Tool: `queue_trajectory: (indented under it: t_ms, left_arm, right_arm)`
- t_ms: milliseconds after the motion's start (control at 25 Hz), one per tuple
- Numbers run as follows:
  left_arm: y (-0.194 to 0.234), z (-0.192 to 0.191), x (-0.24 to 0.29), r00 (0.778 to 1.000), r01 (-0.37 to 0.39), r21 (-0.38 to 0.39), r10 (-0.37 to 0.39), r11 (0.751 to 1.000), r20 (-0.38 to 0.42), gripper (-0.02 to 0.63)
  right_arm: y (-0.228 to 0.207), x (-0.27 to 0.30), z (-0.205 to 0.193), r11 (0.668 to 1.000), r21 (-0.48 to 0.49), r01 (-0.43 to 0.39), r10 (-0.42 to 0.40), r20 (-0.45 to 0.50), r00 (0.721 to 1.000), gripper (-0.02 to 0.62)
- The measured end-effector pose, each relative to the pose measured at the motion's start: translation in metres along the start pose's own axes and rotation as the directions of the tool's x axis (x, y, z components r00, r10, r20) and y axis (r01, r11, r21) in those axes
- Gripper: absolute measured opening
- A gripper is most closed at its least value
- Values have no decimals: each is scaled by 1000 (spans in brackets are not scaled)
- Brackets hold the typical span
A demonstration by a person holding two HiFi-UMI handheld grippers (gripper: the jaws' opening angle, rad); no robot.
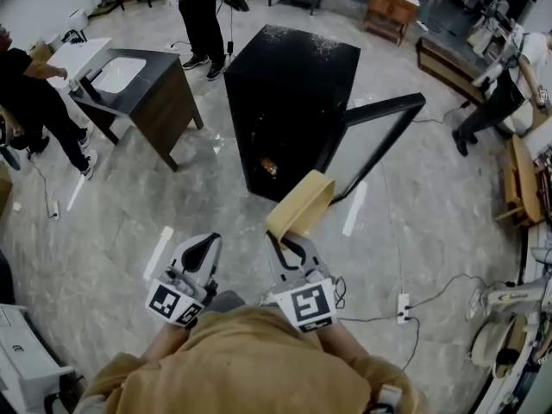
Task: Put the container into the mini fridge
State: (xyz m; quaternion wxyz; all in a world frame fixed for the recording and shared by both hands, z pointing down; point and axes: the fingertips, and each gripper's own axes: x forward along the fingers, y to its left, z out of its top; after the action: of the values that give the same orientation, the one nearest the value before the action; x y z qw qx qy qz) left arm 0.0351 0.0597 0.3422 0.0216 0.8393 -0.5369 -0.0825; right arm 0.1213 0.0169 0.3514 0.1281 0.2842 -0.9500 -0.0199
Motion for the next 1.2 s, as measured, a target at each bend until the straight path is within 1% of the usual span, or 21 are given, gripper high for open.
queue_trajectory:
  t_ms: [80, 200, 320, 440, 520, 600, 680, 800, 1000, 1080, 1200]
  left_arm:
    - [6, 0, 1, 1000, -14, 1, 14, 1000, 2, 2]
    - [13, -4, 6, 1000, -13, -10, 13, 1000, -6, 2]
    - [22, -6, 20, 1000, 8, -17, -8, 1000, -13, 2]
    - [36, -4, 39, 999, 43, -4, -43, 999, -7, 2]
    - [51, -2, 53, 998, 66, -4, -66, 998, 1, 2]
    - [73, 2, 68, 997, 80, -10, -80, 997, 9, 3]
    - [96, 10, 80, 996, 89, 5, -89, 996, 20, 2]
    - [127, 17, 97, 995, 90, 32, -91, 995, 39, 2]
    - [174, 4, 108, 996, 84, 12, -85, 996, 9, 2]
    - [191, -1, 114, 997, 82, 2, -82, 997, 8, 2]
    - [209, -12, 124, 996, 84, -16, -84, 996, 1, 2]
  right_arm:
    - [-1, 4, -2, 1000, 0, -10, 10, -5, 1000, 3]
    - [-5, 10, -4, 1000, 9, -8, 8, -10, 1000, 3]
    - [-14, 17, -8, 1000, 23, 4, -3, -34, 999, 3]
    - [-24, 30, -13, 999, 43, 19, -16, -66, 998, 3]
    - [-35, 43, -11, 997, 60, 41, -36, -84, 996, 3]
    - [-45, 61, -6, 996, 58, 67, -61, -93, 994, 3]
    - [-51, 81, -2, 996, 44, 80, -75, -104, 992, 3]
    - [-57, 114, -3, 998, 10, 66, -64, -142, 988, 3]
    - [-61, 165, -15, 999, -21, 27, -31, -198, 980, 3]
    - [-65, 183, -25, 998, -63, 13, -26, -226, 974, 3]
    - [-71, 204, -43, 989, -145, -22, -20, -287, 958, 3]
